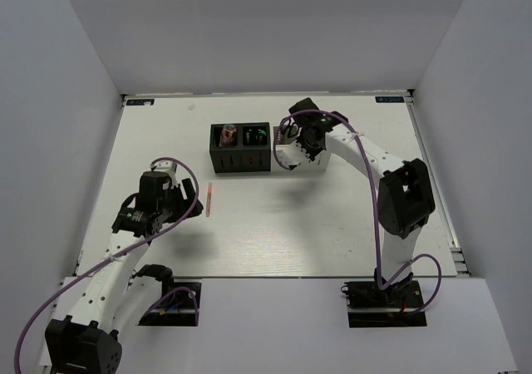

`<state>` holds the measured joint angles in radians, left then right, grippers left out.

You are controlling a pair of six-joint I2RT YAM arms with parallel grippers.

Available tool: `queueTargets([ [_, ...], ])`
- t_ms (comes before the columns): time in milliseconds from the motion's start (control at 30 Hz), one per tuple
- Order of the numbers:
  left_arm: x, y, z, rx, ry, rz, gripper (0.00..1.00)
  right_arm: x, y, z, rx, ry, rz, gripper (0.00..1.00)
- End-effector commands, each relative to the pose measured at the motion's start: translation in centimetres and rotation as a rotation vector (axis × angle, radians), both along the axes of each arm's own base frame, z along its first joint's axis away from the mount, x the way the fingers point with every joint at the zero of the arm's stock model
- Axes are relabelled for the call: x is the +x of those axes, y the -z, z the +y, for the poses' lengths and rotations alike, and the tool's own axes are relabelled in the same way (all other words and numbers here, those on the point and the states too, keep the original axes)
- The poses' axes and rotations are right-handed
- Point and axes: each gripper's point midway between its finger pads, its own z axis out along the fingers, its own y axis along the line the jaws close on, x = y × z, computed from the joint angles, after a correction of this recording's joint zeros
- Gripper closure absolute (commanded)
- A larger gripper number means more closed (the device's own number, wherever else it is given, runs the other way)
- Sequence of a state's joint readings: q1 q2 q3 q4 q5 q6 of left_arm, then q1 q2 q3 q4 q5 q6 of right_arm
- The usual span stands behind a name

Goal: Sort the stationery into containers
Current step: Place the stationery into the container, then grab a piece of stationery with the left arm

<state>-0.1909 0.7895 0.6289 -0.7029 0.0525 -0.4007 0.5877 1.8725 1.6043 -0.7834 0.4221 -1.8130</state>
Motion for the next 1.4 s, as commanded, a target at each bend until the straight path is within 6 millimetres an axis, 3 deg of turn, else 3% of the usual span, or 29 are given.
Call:
queueTargets([
  [0,0.2,-0.1,0.0,0.001,0.002,-0.014,0.18,-0.2,-2.1,0.2,0.036,-0.008,-0.048,0.84],
  [33,0.2,-0.1,0.1,0.002,0.003,-0.013,0.18,-0.1,-2.1,0.2,0.035,-0.011,-0.052,0.63],
  [100,0.2,-0.1,0.1,0.002,0.003,-0.012,0.18,-0.1,-2.3,0.3,0.038,-0.015,-0.062,0.48],
  [167,0.1,0.0,0.1,0.003,0.003,-0.009,0.18,0.1,-2.2,0.5,0.047,-0.022,-0.072,0.12],
  [633,0.2,-0.1,0.0,0.0,0.003,-0.014,0.18,0.3,-2.9,0.6,0.057,-0.024,-0.091,0.12],
  [967,0.4,0.4,-0.6,-0.018,0.031,0.01,0.25,-0.6,-7.1,-0.2,0.136,0.008,-0.172,0.15],
  [1067,0.5,0.6,-0.9,-0.024,0.042,0.019,0.25,-1.0,-8.1,-0.6,0.168,0.035,-0.197,0.2],
  [1133,0.6,0.6,-1.3,-0.041,0.057,0.025,0.26,-1.6,-9.0,-1.1,0.211,0.074,-0.214,0.33],
  [1167,0.7,0.7,-1.5,-0.048,0.063,0.03,0.28,-1.9,-9.1,-1.0,0.244,0.086,-0.21,0.52],
  [1200,0.7,0.8,-1.9,-0.064,0.082,0.043,0.33,-2.4,-9.0,-1.0,0.334,0.16,-0.197,1.0],
  [1267,1.0,0.7,-2.6,-0.088,0.109,0.067,0.44,-4.0,-10.2,-0.4,0.48,0.205,-0.175,1.0],
  [1300,1.1,0.5,-3.1,-0.102,0.126,0.07,0.57,-5.4,-9.6,0.1,0.653,0.356,-0.111,1.0],
  [1367,1.9,0.1,-3.7,-0.107,0.144,0.088,0.7,-8.5,-9.6,1.0,0.797,0.427,0.024,1.0],
])
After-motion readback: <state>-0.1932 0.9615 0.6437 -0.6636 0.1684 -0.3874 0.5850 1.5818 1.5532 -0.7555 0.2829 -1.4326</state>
